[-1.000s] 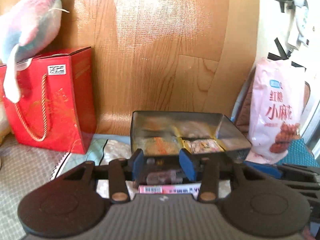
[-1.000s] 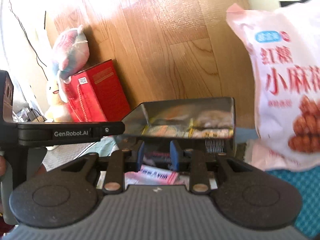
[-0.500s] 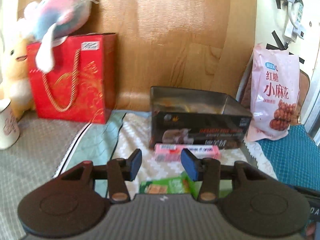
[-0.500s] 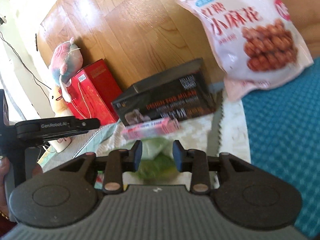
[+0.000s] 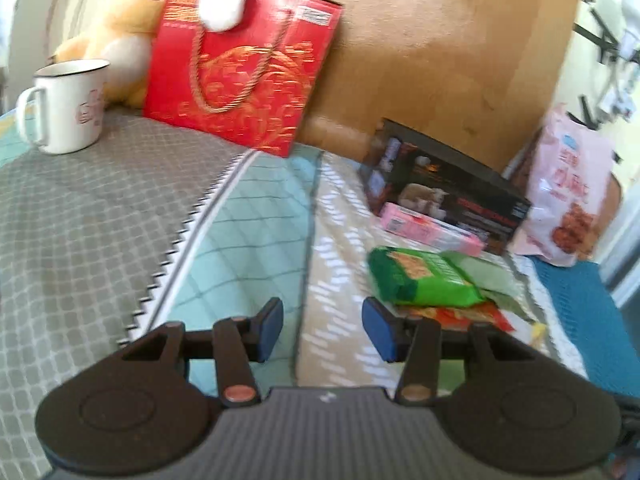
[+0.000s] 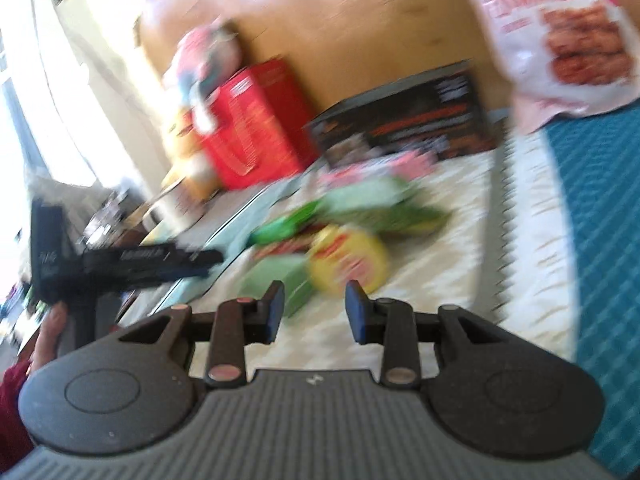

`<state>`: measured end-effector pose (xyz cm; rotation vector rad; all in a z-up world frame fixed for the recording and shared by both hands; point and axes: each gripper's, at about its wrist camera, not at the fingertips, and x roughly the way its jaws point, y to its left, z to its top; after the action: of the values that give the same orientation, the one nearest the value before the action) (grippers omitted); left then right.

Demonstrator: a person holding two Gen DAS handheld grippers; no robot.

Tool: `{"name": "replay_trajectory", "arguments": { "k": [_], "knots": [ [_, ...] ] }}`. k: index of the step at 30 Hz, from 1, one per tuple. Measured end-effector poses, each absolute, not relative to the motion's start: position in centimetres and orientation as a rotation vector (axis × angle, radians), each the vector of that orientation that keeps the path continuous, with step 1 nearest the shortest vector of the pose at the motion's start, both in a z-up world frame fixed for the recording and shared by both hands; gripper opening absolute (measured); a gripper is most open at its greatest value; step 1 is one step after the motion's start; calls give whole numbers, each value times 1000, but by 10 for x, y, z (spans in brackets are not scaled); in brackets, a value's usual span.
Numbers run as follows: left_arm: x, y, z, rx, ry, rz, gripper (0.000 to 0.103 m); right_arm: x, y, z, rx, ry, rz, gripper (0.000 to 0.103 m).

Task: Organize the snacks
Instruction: 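Move the left tool back toward the green square pack, then grasp the green square pack with the left tool and lift it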

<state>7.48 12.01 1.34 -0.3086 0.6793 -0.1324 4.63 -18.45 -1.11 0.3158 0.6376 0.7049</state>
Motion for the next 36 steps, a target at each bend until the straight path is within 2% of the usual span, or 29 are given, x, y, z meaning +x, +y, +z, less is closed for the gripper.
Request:
{"name": "replay_trajectory", "arguments": {
  "k": [8,9,10,14,22,29,35,36],
  "knots": [
    [86,82,9,-293,721,-278,43,69,-150,-15,300,712,700,34],
    [87,79,5,-293,732,-278,46,71,-149,-16,305,716,691,31],
    [86,78,4,-300,723,-277,46,74,-148,-16,306,723,678,22],
    [81,74,2,-315,743,-322,46,70,-159,-20,336,752,690,12],
    [31,51,3,-237,771,-464,47,27,-180,-18,293,801,776,8],
    [-27,45,2,-233,815,-622,47,-25,-218,-22,286,824,842,8],
    [-29,65,4,-364,879,-660,48,-49,-229,-19,246,795,810,16],
    [-26,69,5,-377,878,-647,48,-51,-228,-18,232,778,802,22]
  ]
}}
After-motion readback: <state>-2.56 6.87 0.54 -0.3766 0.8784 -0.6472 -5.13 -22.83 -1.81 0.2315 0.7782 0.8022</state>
